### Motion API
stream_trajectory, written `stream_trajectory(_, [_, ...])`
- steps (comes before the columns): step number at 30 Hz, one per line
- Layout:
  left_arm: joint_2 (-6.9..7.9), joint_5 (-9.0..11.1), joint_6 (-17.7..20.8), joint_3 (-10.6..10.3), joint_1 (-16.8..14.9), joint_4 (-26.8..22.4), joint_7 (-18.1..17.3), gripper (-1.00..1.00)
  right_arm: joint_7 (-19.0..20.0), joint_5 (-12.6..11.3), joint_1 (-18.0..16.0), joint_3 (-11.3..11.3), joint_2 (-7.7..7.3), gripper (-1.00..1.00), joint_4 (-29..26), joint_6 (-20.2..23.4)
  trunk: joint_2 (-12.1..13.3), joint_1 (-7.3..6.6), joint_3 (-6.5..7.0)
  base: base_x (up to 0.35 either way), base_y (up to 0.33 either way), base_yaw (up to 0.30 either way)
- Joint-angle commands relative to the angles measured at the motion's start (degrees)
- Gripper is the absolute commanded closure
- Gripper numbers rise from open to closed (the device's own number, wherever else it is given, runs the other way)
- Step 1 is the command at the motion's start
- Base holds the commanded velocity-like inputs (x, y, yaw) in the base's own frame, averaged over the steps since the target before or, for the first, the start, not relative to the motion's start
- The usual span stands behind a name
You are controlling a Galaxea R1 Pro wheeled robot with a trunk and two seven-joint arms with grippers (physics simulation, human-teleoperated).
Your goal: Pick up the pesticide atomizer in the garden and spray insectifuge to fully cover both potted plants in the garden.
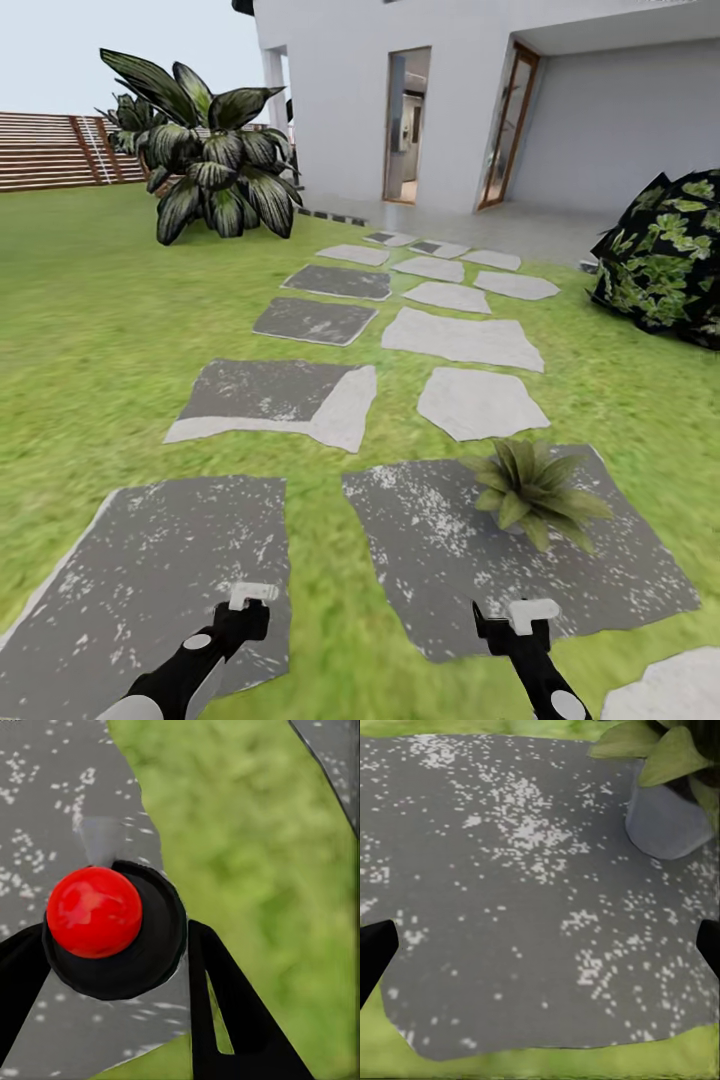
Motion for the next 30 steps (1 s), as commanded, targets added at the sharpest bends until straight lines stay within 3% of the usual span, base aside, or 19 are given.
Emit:
stream_trajectory(1, [0.04, -0.19, -0.18, -0.07, -0.02, 0.02, -0.09, 1.00, -0.02, 0.29, -0.04, -0.07, 0.01, -1.00, 0.05, -0.17, -0.43, 0.21, -0.22, 0.000, 0.000, -0.266])
stream_trajectory(9, [0.07, -0.20, -0.14, -0.07, -0.02, 0.03, -0.09, 1.00, -0.02, 0.29, -0.04, -0.07, 0.01, -1.00, 0.05, -0.17, -3.64, 1.97, -1.66, 0.000, 0.000, -0.266])
stream_trajectory(30, [0.16, -0.28, -0.24, 0.02, -0.02, 0.03, -0.01, 1.00, -0.02, 0.29, -0.04, -0.07, 0.01, -1.00, 0.05, -0.17, -3.64, 1.97, -1.66, 0.000, 0.000, -0.266])
